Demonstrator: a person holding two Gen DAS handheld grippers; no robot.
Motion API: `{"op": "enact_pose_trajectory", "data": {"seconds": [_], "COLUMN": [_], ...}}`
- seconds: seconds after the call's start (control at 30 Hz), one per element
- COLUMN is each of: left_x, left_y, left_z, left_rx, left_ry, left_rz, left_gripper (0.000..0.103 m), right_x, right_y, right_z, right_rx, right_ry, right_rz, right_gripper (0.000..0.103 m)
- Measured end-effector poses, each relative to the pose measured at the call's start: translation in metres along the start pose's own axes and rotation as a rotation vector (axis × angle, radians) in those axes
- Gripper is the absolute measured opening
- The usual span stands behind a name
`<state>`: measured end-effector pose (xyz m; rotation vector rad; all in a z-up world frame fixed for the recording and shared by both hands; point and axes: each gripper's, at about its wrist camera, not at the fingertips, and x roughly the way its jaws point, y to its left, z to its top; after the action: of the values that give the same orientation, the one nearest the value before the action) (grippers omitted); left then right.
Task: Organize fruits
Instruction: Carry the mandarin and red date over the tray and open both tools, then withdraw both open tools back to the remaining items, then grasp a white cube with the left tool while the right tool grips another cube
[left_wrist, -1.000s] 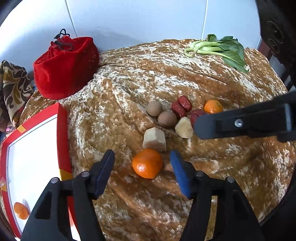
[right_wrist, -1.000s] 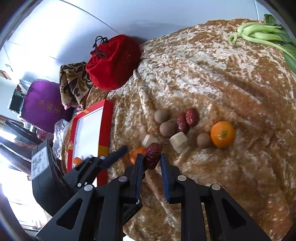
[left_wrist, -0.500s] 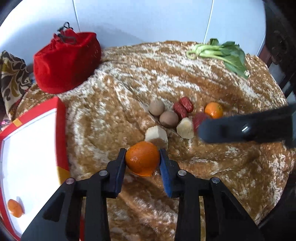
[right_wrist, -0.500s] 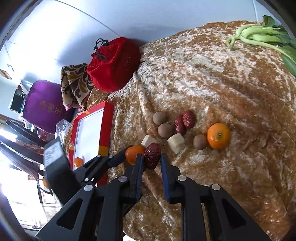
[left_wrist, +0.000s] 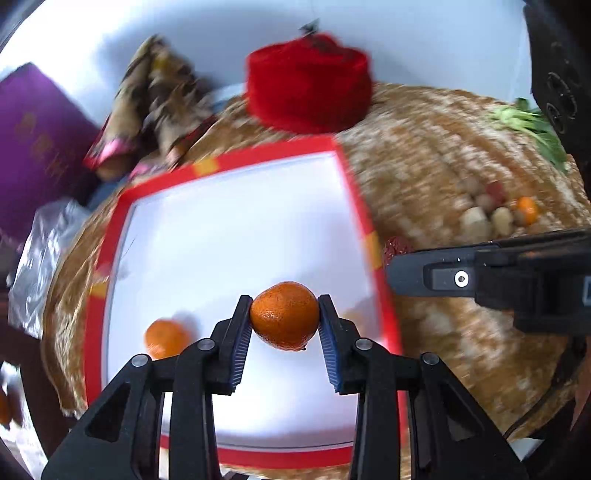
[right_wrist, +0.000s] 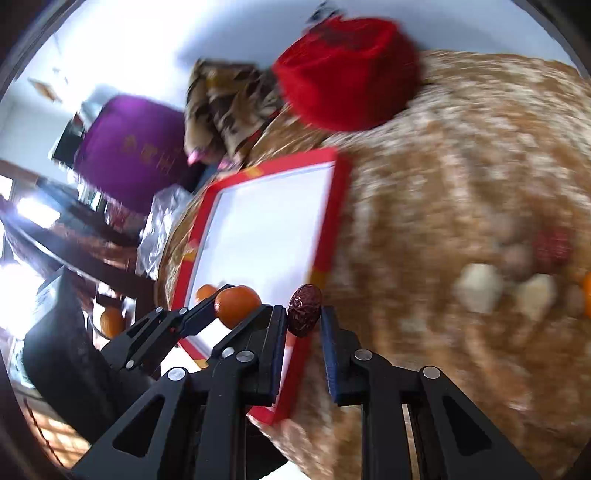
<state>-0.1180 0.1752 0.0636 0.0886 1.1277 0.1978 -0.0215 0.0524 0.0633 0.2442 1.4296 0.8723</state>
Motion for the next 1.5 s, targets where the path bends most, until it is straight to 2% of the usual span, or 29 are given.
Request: {"op": "enact_pose_trajectory", "data": {"seconds": [0.13, 0.23, 0.33, 0.37, 0.5, 0.53, 0.67, 0.77, 0.93, 1.03, 1.17, 1.23, 1.37, 1.43, 1.5], "left_x": [0.004, 0.007, 0.011, 0.01, -0.003, -0.009, -0.033, -0.042, -0.039, -0.03, -0.012, -0.003, 0.005, 0.008, 0.012], "left_y": [0.019, 0.026, 0.031, 0.033, 0.036, 0.036, 0.019, -0.013, -0.076, -0.112, -0.143, -0.148, -0.148, -0.152, -0.155], "left_z": [-0.009, -0.015, -0.018, -0.018, -0.01, -0.006, 0.011, 0.02, 0.033, 0.039, 0.047, 0.05, 0.053, 0.053, 0.054], "left_rx": [-0.012, -0.007, -0.004, -0.005, -0.016, -0.02, 0.004, 0.081, 0.23, 0.297, 0.342, 0.336, 0.313, 0.318, 0.323], "left_ry": [0.024, 0.049, 0.067, 0.066, 0.013, -0.015, -0.126, -0.174, -0.185, -0.154, -0.113, -0.095, -0.073, -0.064, -0.06], "left_rz": [0.017, 0.03, 0.052, 0.065, 0.118, 0.125, 0.042, -0.002, -0.056, -0.092, -0.102, -0.111, -0.193, -0.205, -0.205], "left_gripper": [0.033, 0.033, 0.034, 0.035, 0.062, 0.063, 0.066, 0.068, 0.069, 0.069, 0.069, 0.069, 0.069, 0.069, 0.069], "right_x": [0.028, 0.046, 0.053, 0.052, 0.043, 0.034, -0.012, -0.053, -0.102, -0.107, -0.099, -0.093, -0.085, -0.08, -0.078], "right_y": [0.022, 0.031, 0.039, 0.041, 0.042, 0.041, 0.021, -0.014, -0.086, -0.121, -0.138, -0.14, -0.139, -0.141, -0.144], "right_z": [-0.001, -0.002, -0.003, -0.002, -0.001, 0.0, 0.001, 0.001, -0.009, -0.013, -0.01, -0.005, 0.001, 0.006, 0.008], "right_rx": [-0.034, -0.051, -0.07, -0.072, -0.058, -0.058, -0.038, 0.024, 0.175, 0.253, 0.275, 0.278, 0.241, 0.225, 0.225], "right_ry": [0.043, 0.069, 0.063, 0.064, 0.072, 0.053, -0.024, -0.078, -0.123, -0.129, -0.099, -0.085, -0.08, -0.08, -0.07], "right_rz": [0.013, -0.01, -0.025, -0.024, -0.005, 0.001, -0.011, -0.058, -0.101, -0.084, -0.07, -0.066, -0.118, -0.161, -0.168], "right_gripper": [0.019, 0.019, 0.02, 0.023, 0.024, 0.024, 0.026, 0.027, 0.027, 0.027, 0.027, 0.027, 0.028, 0.03, 0.03]}}
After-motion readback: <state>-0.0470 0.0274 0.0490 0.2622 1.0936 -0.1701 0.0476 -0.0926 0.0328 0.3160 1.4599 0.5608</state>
